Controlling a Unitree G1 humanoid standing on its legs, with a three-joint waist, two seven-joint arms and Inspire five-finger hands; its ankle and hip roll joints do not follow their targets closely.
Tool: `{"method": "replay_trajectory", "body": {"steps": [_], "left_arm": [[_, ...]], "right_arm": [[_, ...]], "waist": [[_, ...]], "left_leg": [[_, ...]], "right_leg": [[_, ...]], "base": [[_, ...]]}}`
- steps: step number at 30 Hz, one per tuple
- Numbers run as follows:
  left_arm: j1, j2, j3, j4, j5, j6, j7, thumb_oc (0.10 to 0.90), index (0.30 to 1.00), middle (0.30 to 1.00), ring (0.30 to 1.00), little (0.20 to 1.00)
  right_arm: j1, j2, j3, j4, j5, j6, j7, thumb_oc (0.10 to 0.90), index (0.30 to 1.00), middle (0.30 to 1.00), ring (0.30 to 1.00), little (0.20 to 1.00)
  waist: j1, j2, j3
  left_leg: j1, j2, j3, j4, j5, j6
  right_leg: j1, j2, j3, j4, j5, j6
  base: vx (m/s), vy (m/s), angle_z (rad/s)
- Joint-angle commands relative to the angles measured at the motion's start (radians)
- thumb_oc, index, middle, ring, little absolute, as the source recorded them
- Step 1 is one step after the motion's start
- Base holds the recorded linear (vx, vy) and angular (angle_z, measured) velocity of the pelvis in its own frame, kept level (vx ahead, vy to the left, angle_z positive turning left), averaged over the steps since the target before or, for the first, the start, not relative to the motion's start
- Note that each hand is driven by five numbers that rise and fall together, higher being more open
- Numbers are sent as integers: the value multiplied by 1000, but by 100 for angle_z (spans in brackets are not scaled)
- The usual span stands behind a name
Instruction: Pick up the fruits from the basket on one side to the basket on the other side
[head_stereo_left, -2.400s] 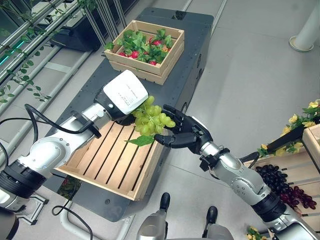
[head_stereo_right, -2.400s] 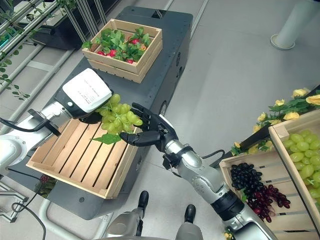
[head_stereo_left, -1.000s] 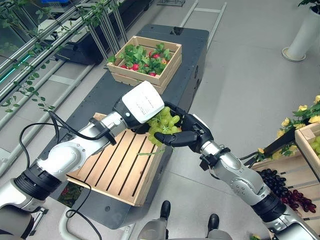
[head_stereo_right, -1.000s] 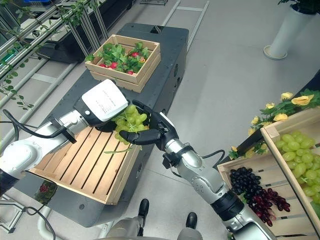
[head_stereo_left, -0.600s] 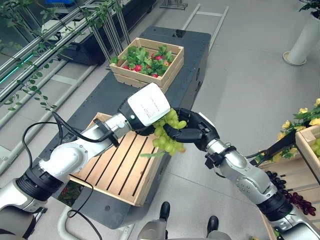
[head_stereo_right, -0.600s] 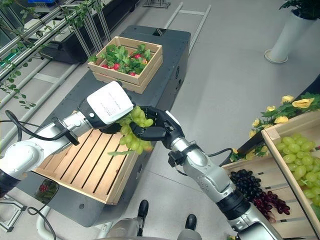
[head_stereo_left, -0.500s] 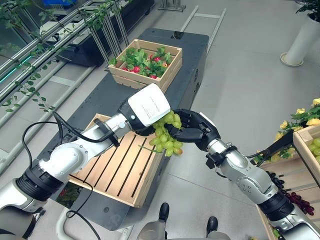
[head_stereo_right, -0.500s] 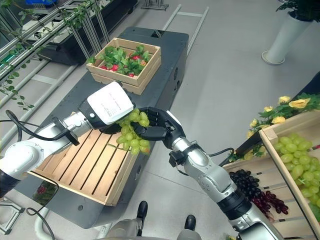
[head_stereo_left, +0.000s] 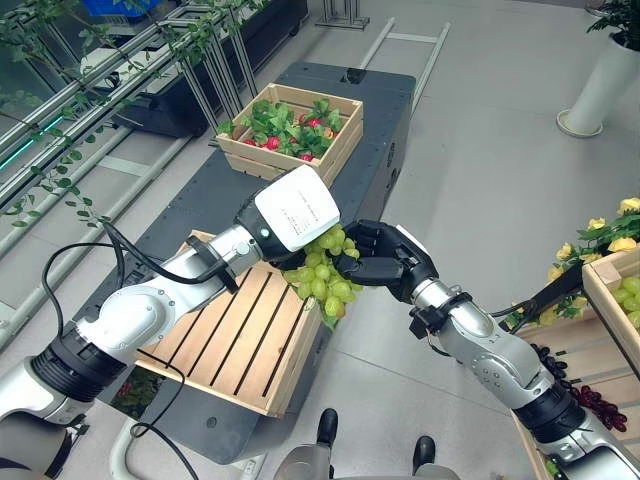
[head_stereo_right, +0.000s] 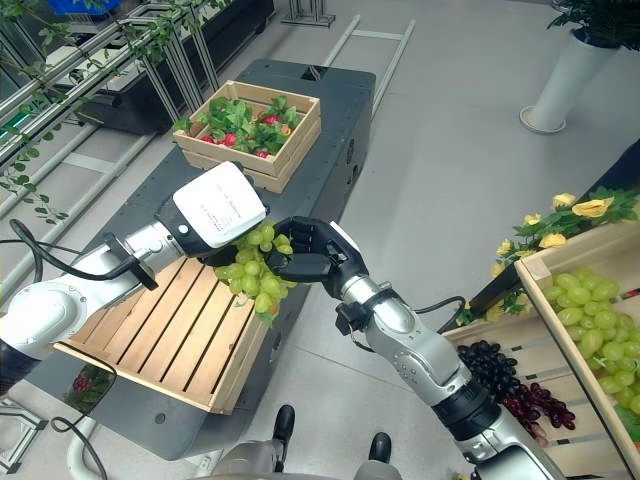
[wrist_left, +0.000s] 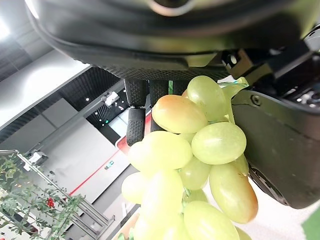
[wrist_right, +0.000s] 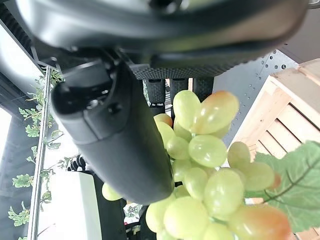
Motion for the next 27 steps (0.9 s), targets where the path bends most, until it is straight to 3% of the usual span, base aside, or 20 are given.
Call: {"method": "replay_trajectory", "body": {"steps": [1, 2, 16, 27], "left_arm": [[-60, -75, 128, -23, 3, 68, 62, 400, 300, 300, 300, 300], [-58, -76, 131, -26, 4, 68, 59, 400, 300, 300, 300, 300], [-71, -84, 137, -35, 12, 87, 56, 400, 300, 300, 300, 300], [-94, -106, 133, -46, 13, 95, 63, 400, 300, 300, 300, 300]], "right_arm": [[0, 75, 62, -97, -1, -77, 62, 584, 575, 575, 575, 575], [-1, 74, 60, -97, 6, -71, 63, 800, 900, 900, 900, 900], [8, 70, 64, -90, 89, -42, 101, 800, 900, 900, 900, 900], [19, 88, 91, -71, 299, 57, 212, 800, 900, 900, 900, 900]], "waist": [[3, -48, -213], [2, -48, -214], [-4, -55, -217], [-5, -64, -219]], "left_leg": [[95, 0, 88, 2, -140, -21], [95, 0, 88, 2, -140, -21], [98, 5, 91, 2, -140, -21], [100, 9, 91, 2, -140, -22]], "right_leg": [[13, -36, 37, 2, -8, 12], [13, -36, 39, 2, -7, 12], [14, -34, 42, 2, -8, 12], [17, -32, 37, 2, -8, 11]], "base": [[0, 0, 0], [0, 0, 0], [0, 0, 0], [-6, -7, -3]]}}
